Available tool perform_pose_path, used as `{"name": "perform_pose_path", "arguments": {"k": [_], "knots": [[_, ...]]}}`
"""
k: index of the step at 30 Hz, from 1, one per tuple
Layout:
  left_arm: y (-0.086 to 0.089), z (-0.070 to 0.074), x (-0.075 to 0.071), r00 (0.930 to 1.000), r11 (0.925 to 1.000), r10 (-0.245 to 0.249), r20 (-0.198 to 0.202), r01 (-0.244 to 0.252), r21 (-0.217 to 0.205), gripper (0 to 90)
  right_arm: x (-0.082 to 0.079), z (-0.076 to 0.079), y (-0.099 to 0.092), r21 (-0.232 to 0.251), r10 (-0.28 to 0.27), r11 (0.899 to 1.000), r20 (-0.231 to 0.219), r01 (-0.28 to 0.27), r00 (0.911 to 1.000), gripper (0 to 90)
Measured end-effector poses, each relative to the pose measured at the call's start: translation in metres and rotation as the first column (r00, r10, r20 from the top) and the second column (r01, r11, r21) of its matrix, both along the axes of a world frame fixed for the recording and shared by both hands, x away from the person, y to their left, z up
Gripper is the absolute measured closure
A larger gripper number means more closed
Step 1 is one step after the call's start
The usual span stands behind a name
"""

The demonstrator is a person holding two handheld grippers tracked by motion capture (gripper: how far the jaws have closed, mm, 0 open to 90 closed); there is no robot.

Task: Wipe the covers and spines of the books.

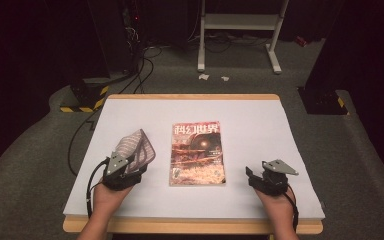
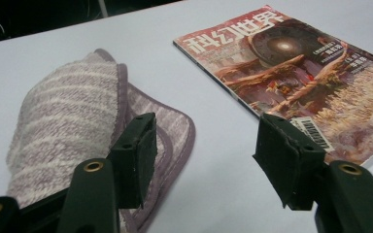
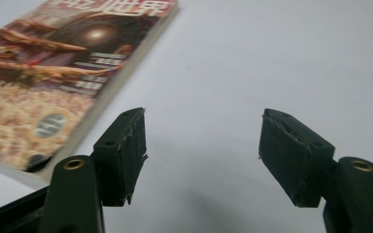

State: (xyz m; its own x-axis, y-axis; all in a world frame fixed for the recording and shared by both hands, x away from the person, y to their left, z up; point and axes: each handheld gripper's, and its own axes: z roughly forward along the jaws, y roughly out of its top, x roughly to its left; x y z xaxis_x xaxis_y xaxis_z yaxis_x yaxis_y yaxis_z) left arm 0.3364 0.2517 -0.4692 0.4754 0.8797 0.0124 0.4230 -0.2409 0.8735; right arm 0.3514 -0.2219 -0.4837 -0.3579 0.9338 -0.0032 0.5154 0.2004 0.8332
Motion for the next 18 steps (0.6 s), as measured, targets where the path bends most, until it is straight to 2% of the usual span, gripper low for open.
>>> {"name": "perform_pose_path", "arguments": {"k": [4, 18], "knots": [[-0.0020, 0.0007, -0.0008, 1.0000, 1.0000, -0.006, 0.005, 0.006, 0.005, 40.4, 0.0013, -0.0004, -0.0090, 0.014, -0.021, 1.000, -0.001, 0.021, 0.9998, 32.6], [-0.0009, 0.0010, -0.0016, 0.9999, 1.0000, -0.006, 0.008, 0.006, 0.005, 40.0, 0.0021, -0.0026, -0.0062, 0.007, -0.027, 1.000, 0.001, 0.027, 0.9996, 32.7]]}}
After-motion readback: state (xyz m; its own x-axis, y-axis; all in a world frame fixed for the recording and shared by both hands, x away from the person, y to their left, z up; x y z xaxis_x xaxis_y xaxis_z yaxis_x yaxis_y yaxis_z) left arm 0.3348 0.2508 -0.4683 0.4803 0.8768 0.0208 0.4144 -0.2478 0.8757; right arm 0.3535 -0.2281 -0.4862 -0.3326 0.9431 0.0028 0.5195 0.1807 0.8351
